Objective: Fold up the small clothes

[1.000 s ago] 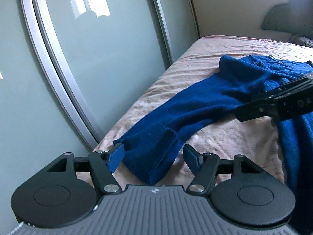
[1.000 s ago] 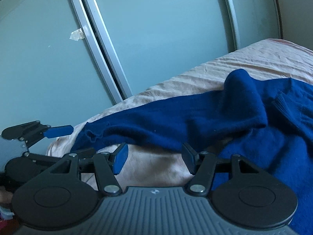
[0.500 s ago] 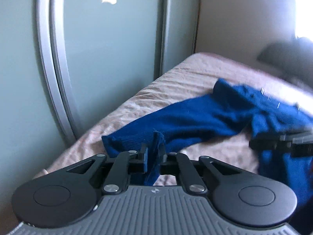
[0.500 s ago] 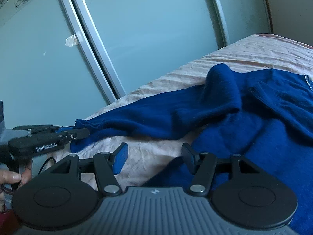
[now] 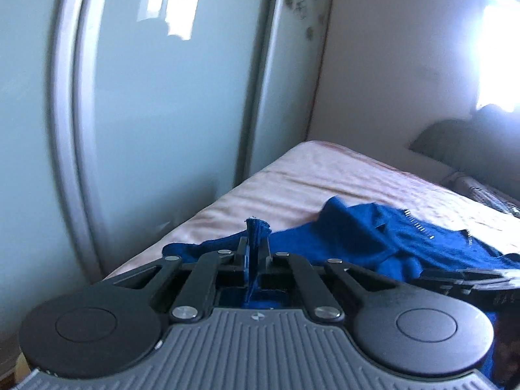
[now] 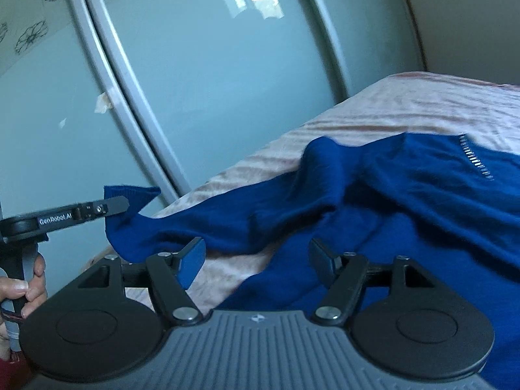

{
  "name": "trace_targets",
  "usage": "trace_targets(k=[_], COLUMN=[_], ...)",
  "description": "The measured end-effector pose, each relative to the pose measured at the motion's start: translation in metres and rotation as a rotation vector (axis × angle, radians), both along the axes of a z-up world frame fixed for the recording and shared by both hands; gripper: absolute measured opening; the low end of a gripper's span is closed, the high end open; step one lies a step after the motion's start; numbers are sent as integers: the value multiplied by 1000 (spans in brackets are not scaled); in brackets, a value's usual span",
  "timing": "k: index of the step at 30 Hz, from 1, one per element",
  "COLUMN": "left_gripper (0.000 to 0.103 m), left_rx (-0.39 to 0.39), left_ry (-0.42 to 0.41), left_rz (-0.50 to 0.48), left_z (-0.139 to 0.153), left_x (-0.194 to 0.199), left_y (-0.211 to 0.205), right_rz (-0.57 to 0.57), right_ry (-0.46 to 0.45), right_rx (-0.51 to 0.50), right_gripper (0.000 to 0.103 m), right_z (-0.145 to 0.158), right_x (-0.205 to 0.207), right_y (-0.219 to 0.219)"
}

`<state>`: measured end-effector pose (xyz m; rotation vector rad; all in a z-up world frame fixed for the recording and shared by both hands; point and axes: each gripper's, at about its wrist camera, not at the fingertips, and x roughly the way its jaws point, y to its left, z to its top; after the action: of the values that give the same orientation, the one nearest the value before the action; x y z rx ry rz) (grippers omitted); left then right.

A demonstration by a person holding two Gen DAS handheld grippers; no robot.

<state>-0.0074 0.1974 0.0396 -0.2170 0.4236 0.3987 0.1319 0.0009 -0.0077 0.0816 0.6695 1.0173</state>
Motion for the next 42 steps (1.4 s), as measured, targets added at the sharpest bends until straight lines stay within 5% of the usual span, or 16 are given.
trace_targets(k=[11, 18, 27, 32, 33, 36, 41, 42], left_gripper=[3, 3, 3, 3, 3, 3, 7, 20], left_rx=[-8, 13, 162, 194, 200, 216, 204, 206], left_ry=[-69, -56, -64, -32, -27, -18, 13, 16], left_rz=[-148, -275, -366, -429, -436, -447, -479, -478], left_z=[22, 5, -9, -20, -22, -29, -34, -35], left_x=[60, 82, 86, 87, 86, 88, 93, 94], left_y=[-48, -98, -151, -169, -172, -178, -184, -184], right_rz=[-134, -76, -74, -60, -65, -88, -137, -149], right_ry=[22, 340, 634, 685, 685, 662, 647, 637], right_rx=[47, 429, 523, 540, 542, 512, 493, 488], right_gripper=[72, 72, 76, 76, 73, 33, 12, 9], right_z=[2, 8, -20, -26, -27, -28, -35, -35], right_x=[21, 56, 93, 96, 95, 92, 91, 90], right_y=[-52, -87, -87, -86, -87, -91, -100, -102])
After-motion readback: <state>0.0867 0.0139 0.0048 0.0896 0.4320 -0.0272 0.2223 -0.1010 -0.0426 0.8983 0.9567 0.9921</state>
